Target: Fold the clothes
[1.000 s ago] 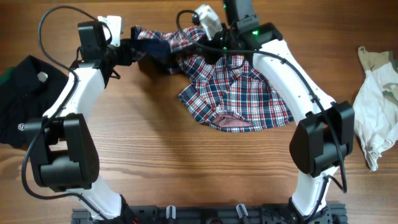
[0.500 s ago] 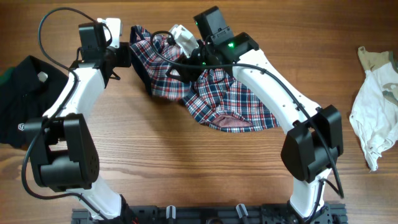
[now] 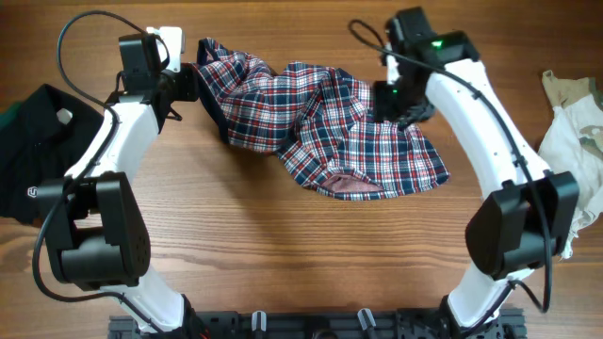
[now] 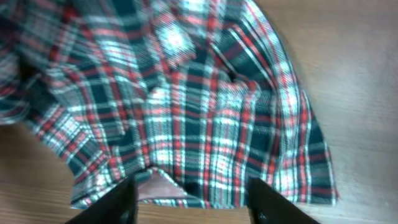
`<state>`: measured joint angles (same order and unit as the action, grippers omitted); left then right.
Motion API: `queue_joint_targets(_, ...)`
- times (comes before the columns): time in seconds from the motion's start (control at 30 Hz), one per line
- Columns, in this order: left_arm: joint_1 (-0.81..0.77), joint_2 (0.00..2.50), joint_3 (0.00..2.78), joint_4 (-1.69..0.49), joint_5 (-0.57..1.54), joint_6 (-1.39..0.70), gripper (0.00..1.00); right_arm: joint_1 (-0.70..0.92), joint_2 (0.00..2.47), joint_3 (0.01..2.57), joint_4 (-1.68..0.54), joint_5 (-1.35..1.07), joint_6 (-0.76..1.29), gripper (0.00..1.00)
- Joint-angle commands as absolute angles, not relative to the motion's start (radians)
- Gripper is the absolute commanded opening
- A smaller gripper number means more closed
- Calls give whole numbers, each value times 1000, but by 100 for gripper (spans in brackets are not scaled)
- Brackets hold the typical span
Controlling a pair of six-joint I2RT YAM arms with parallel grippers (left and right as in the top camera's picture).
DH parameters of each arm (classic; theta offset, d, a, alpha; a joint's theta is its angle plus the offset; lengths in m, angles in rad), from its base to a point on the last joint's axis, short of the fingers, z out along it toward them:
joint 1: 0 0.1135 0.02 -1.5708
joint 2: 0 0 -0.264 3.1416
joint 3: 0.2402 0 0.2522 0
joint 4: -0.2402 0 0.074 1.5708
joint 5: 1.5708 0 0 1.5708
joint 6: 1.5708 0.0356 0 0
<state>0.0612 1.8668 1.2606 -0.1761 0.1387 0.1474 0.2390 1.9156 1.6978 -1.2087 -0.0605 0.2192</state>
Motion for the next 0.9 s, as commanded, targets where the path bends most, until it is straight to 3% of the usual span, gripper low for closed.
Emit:
queue_joint_targets(0.0,70,1840,1264,-175,130,141,15,185,1908,1600,-1211,-163,238,25)
queue_joint_targets(0.07,70,1840,1264,-179,130,141,15,173,1908,1500,-1153,-158,239,4)
queue_joint_targets(0.4,70,1840,1264,-198,130,142,21,126,1908,1221,-917,26,351,4)
queue_joint_targets(0.6,70,1840,1264,-200,129,142,23,97,1916,1202,-737,23,342,4)
queue_joint_targets(0.87,70,1840,1264,-206,129,142,24,81,2059,1202,-685,23,331,4)
